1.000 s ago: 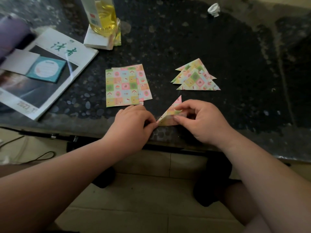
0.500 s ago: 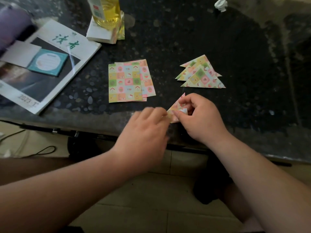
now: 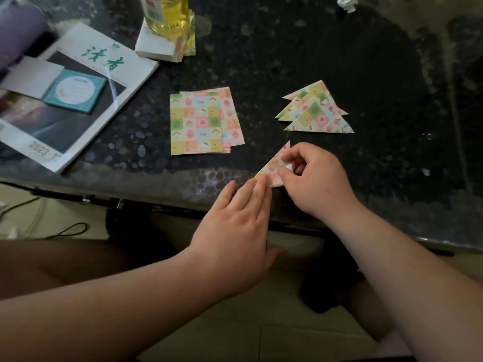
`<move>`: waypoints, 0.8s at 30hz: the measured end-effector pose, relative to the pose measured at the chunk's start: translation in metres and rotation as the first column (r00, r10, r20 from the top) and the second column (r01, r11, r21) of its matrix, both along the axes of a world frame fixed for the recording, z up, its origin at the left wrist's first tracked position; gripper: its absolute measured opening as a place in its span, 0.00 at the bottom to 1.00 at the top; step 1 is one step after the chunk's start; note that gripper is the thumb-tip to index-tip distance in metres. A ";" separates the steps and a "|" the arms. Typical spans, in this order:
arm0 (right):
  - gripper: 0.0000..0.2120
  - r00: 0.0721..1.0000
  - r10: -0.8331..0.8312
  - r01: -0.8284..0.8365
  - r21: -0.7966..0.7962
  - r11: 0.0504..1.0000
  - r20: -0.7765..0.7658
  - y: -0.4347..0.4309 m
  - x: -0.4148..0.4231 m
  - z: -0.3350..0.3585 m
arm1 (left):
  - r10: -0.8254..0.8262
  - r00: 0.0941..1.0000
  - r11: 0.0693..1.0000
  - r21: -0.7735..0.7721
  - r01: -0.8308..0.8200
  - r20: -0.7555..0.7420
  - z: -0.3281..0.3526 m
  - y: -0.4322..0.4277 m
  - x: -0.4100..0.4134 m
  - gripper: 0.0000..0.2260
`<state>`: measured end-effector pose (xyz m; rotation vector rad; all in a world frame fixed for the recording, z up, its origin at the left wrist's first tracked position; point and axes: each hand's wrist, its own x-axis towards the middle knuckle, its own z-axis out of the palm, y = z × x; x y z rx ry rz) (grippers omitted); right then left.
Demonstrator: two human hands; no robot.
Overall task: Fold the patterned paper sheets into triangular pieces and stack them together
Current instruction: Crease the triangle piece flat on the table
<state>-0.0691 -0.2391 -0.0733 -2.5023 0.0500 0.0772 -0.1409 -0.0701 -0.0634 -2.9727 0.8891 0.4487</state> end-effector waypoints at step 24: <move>0.06 0.999 0.024 -0.024 0.010 1.000 -0.028 0.000 0.001 0.002 | 0.096 0.995 0.994 -0.049 -0.094 0.036 -0.008 -0.004 0.008 0.45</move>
